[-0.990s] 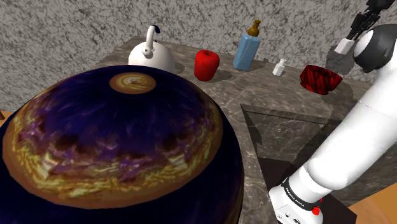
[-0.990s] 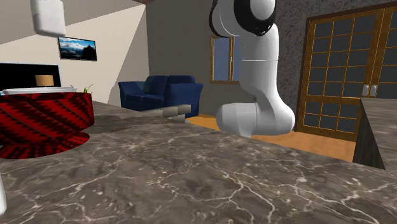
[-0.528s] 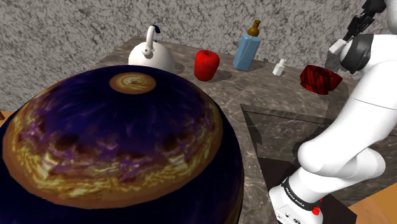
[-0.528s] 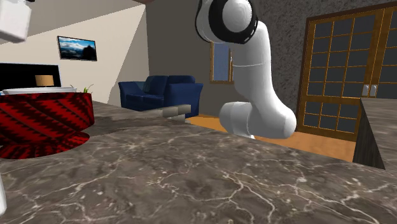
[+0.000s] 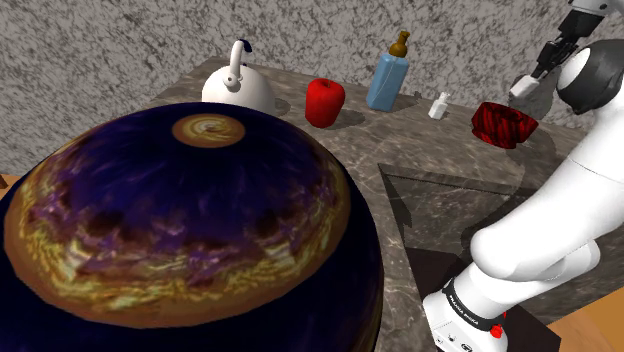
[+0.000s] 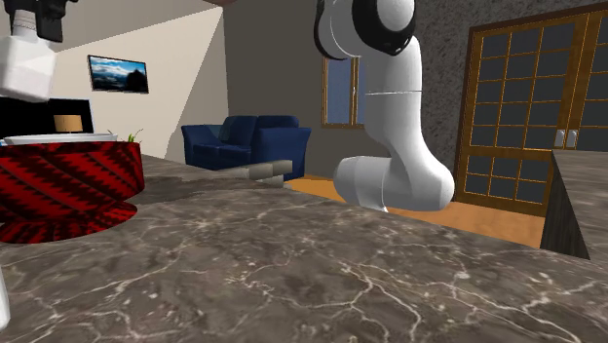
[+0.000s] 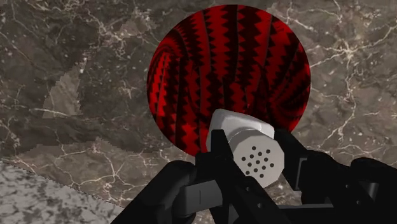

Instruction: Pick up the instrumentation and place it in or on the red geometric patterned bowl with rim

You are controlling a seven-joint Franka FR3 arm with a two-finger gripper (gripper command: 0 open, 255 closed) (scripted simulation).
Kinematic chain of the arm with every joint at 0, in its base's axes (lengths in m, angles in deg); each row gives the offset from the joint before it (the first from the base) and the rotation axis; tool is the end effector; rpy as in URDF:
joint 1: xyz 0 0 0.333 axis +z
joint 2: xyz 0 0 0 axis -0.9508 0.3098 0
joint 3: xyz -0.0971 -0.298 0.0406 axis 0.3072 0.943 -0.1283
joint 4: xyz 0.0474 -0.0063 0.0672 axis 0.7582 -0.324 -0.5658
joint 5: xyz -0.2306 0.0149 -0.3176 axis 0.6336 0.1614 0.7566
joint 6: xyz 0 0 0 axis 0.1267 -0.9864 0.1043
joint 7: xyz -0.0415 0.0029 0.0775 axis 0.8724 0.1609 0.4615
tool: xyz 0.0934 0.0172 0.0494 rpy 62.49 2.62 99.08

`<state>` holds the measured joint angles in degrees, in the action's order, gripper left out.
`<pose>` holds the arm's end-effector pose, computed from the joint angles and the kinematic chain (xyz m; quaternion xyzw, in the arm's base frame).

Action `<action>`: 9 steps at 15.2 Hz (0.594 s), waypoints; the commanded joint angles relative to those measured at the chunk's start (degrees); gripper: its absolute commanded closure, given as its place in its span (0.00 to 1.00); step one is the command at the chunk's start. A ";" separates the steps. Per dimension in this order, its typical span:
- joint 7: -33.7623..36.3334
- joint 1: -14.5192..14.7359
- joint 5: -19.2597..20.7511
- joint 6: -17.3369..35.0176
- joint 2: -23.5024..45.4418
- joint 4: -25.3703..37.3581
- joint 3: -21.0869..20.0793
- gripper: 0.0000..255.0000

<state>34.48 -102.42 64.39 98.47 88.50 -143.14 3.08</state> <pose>0.2353 -0.4918 0.7358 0.9906 -0.1310 0.0259 0.0282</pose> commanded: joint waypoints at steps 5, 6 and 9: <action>1.54 1.81 2.88 6.20 -4.13 -9.43 -0.94 1.00; 1.77 2.00 3.26 7.16 -4.72 -10.86 -1.09 1.00; 2.26 2.34 4.05 9.30 -5.93 -13.97 -1.42 1.00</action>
<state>36.59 -100.19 68.22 107.25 82.90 -156.36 1.76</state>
